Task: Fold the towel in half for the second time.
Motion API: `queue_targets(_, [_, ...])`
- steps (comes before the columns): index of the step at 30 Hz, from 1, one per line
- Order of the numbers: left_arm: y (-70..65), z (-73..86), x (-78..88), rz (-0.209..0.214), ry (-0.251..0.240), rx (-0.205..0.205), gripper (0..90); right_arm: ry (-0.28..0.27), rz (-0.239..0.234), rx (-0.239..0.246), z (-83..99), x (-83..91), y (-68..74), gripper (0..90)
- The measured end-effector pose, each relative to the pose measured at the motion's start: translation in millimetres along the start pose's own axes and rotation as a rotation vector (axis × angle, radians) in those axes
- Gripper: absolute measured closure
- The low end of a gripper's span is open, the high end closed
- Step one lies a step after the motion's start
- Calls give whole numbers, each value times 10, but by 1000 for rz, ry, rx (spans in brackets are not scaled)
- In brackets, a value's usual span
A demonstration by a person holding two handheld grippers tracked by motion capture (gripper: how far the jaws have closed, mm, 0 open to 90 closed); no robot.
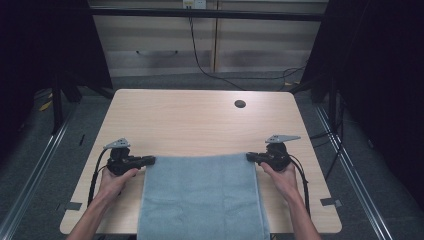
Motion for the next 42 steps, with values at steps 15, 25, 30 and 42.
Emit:
queue_targets(15, [-97,-821,83,-14,-133,-65,861,-140,1,64,-788,155,82,869])
queue_targets(25, [-29,-1368,-24,-62,-178,-93,860,-195,48,74,-1288,154,-8,870])
queue_targets(30, [-76,-1567,-37,-71,-208,-124,860,-237,66,72,-1501,151,-39,870])
queue_targets(42, [-202,-1107,171,17,-191,-153,858,-235,-2,86,-1069,349,72,870])
Point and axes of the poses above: each handheld gripper's, and its own axes: x roughly backward along the jaws, z roughly out of its underside, y roughly to its left, the point moved 2 cm from there along -x, roughly forward along the jaws, and after that the axes turned 14 degrees about -y, right-handed, at the moved point
